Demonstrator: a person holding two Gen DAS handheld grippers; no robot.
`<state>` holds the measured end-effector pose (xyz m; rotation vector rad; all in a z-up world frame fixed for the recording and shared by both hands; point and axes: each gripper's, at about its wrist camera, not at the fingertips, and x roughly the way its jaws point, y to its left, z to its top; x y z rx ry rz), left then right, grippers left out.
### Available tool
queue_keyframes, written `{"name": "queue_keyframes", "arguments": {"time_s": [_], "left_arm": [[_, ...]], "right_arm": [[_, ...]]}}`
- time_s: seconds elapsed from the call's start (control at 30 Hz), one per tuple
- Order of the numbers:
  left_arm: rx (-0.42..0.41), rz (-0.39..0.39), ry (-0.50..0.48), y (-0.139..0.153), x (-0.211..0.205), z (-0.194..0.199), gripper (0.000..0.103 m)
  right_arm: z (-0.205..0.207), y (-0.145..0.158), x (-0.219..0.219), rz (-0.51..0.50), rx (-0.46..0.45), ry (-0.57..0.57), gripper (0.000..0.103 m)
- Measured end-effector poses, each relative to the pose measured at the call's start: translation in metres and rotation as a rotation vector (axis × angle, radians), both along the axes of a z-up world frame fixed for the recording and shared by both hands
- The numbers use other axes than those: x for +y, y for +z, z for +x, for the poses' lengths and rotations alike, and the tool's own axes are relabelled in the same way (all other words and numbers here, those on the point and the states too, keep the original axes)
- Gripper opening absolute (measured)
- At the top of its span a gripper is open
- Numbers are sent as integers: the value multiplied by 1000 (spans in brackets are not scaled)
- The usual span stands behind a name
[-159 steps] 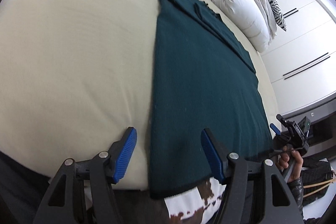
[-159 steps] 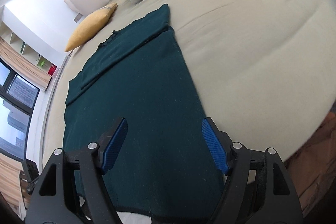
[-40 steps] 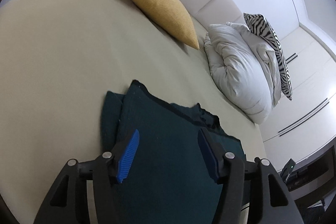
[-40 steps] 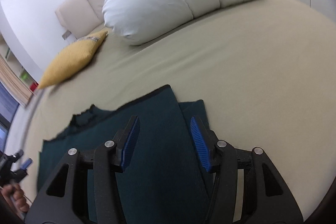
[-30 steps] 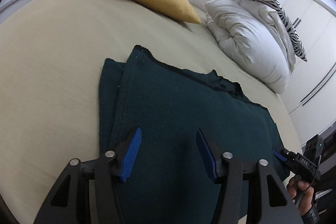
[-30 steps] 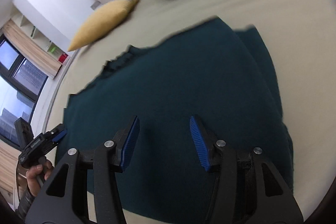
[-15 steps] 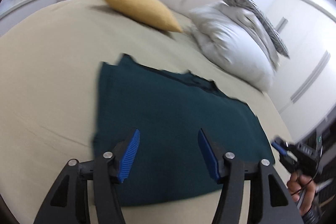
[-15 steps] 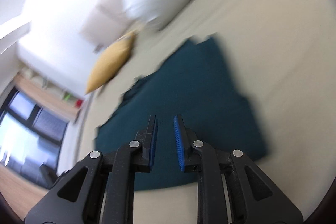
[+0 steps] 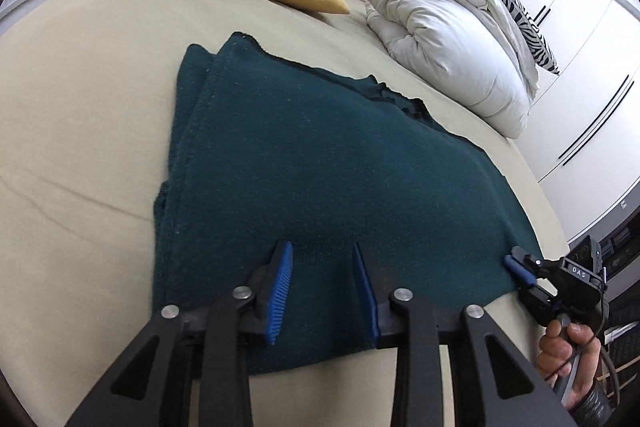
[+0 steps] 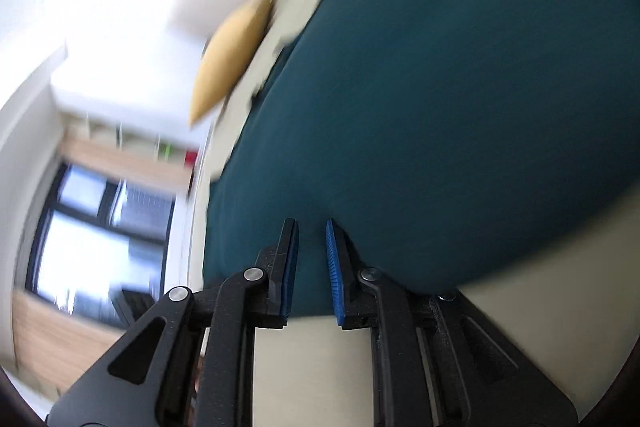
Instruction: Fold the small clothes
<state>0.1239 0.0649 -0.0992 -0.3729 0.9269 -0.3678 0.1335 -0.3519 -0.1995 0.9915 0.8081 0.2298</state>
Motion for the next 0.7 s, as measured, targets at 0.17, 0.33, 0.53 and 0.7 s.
{"name": "queue_keyframes", "arguments": {"time_s": [0.17,0.33,0.53,0.7], "left_arm": [[3,-18,18,0,9,-5,34],[20,-43,39,-2,15,-5,35],[13,-4,20,-1,5,-4,43],[12,0,19,-1,5,-4,44]], "right_arm": [[-47,19,-61,-105,10,-195,16],[-84,49,-96,-232,3,-322,24],[-84,88,-106,-396,14,-268,54],[-49,91,-77,-562,99,-146,31]]}}
